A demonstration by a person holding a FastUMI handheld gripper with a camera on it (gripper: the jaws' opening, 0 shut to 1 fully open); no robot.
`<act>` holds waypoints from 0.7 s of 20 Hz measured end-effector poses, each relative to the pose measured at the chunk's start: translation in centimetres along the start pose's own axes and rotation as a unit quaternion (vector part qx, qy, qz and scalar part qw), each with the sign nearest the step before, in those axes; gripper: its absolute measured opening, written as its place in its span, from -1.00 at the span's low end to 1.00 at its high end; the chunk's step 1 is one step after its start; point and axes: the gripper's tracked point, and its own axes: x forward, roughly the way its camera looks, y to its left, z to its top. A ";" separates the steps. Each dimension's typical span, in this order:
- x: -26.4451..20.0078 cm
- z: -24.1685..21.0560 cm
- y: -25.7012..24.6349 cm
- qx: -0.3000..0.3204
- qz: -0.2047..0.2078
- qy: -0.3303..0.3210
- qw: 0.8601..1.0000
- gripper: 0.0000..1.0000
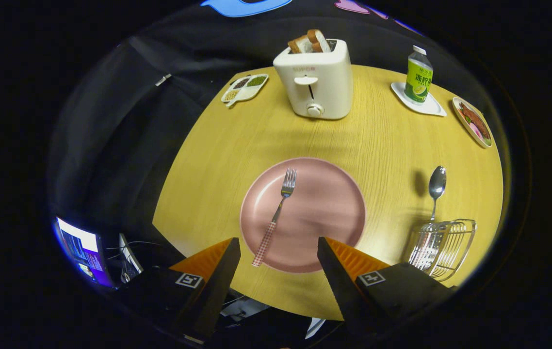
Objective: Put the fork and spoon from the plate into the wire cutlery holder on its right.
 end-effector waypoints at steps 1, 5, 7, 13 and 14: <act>1.1 -0.2 0.1 0.003 -0.004 0.006 1.000 0.99; 4.9 -0.7 0.2 0.008 -0.025 0.027 0.999 0.99; 6.3 -0.9 0.0 0.014 -0.041 0.035 0.998 0.98; 8.2 -2.2 0.7 0.005 -0.056 0.059 0.997 0.70; 8.4 -2.4 0.7 0.003 -0.060 0.064 0.996 0.63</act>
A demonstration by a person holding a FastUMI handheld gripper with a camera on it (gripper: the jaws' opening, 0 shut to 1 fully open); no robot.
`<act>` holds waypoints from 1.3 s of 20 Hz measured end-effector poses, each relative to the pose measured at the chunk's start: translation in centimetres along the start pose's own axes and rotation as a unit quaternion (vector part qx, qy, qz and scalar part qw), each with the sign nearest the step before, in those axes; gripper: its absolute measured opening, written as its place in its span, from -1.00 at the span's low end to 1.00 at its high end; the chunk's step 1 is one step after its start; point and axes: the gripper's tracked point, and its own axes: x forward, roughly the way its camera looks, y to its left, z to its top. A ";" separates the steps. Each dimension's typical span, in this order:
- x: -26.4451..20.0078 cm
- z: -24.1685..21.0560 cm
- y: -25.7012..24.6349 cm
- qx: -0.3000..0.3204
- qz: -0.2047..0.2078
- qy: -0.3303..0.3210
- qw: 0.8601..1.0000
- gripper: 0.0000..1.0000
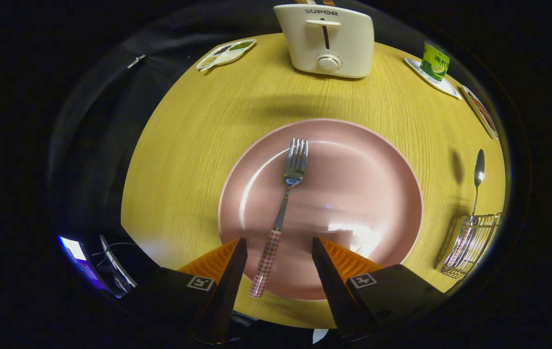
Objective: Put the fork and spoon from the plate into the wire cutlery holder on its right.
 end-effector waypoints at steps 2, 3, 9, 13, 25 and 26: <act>0.1 0.2 0.1 0.003 -0.001 -0.004 1.000 0.46; 0.2 0.0 -0.2 0.007 -0.006 0.003 1.000 0.36; 0.4 -0.8 -0.8 0.020 -0.006 0.012 1.000 -0.65; -2.0 -0.8 -0.2 0.004 0.042 0.008 0.999 -0.78; -18.7 -3.0 -10.6 0.025 0.057 -0.022 0.998 -0.78; -19.7 -3.2 -11.8 0.024 0.054 -0.018 0.998 -0.78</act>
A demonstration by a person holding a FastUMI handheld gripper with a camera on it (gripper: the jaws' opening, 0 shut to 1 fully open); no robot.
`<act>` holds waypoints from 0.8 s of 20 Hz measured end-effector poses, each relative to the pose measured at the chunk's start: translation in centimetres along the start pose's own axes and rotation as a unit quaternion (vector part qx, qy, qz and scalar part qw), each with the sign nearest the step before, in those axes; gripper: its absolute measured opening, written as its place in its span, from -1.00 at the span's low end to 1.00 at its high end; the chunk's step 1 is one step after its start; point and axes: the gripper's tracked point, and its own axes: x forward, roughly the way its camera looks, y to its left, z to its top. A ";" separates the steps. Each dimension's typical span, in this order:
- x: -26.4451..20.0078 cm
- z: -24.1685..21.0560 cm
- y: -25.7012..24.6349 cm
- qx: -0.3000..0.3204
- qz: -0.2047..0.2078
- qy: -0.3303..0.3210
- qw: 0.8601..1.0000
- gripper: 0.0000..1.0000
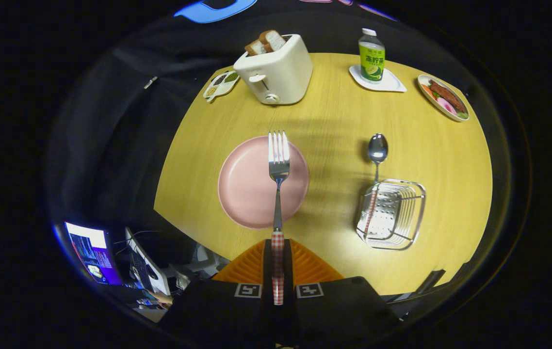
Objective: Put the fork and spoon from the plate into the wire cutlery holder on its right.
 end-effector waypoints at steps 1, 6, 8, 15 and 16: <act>-0.9 -0.2 -0.9 -0.004 -0.004 0.006 1.000 -0.78; -4.6 -2.0 -6.3 -0.036 -0.031 0.074 0.996 -0.78; -5.2 -2.9 -8.4 -0.065 -0.046 0.115 0.990 -0.78; -5.1 -4.8 -13.3 -0.154 -0.077 0.242 0.955 -0.78; -4.8 -4.7 -13.8 -0.160 -0.079 0.256 0.950 -0.78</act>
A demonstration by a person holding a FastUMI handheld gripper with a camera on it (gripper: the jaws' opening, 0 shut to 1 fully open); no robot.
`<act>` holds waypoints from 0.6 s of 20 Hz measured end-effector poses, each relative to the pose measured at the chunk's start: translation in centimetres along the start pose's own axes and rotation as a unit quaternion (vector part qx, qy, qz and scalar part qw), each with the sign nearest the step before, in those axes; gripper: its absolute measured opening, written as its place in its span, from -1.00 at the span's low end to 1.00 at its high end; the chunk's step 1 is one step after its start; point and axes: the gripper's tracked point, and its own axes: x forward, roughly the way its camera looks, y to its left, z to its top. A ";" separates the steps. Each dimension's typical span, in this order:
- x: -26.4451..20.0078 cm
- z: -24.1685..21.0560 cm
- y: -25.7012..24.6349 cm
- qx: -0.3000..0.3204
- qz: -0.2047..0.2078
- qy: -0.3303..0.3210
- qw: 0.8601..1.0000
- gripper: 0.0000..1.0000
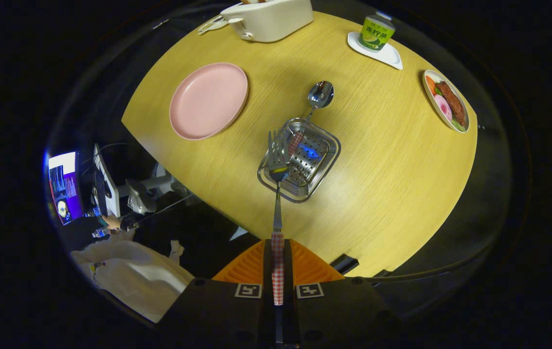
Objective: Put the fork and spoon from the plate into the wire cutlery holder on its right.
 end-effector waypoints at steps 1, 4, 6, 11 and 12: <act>0.3 0.0 -0.4 -0.005 -0.001 0.018 1.000 -0.78; 1.2 0.0 -2.0 -0.010 -0.003 0.067 0.998 -0.78; 1.6 0.6 -2.8 -0.009 -0.001 0.089 0.996 -0.78; 2.6 1.6 -3.1 -0.011 0.007 0.149 0.989 -0.78; 2.6 2.1 -2.9 -0.004 0.008 0.155 0.988 -0.78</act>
